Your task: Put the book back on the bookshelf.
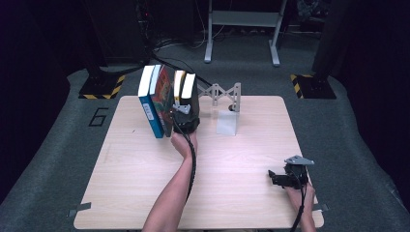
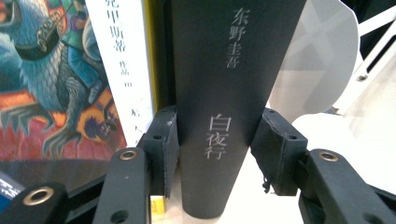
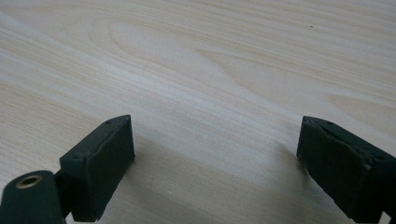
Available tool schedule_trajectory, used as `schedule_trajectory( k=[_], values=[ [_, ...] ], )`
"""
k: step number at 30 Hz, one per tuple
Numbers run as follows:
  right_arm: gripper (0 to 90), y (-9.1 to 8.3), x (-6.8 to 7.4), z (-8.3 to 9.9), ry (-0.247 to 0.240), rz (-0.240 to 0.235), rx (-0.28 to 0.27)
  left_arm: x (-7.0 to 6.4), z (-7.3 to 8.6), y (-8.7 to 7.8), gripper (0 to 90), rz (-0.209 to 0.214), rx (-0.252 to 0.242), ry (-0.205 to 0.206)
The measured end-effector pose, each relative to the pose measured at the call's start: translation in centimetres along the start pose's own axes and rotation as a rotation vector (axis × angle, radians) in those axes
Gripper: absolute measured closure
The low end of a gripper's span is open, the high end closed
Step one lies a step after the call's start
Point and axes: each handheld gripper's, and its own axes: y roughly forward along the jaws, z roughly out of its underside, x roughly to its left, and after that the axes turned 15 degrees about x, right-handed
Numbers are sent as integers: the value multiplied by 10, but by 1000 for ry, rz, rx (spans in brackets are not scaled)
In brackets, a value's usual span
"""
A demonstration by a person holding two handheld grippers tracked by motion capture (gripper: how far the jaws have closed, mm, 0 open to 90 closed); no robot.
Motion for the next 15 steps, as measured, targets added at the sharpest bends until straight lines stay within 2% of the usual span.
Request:
schedule_trajectory(
  k=[9, 15],
  values=[
    [102, 0, 0, 0, -1, 1, -1, 6, 13, -14, 380, 42, -7, 14],
    [102, 0, 0, 0, 0, 0, 0, 13, 21, -25, 329, 86, -16, 30]
  ],
)
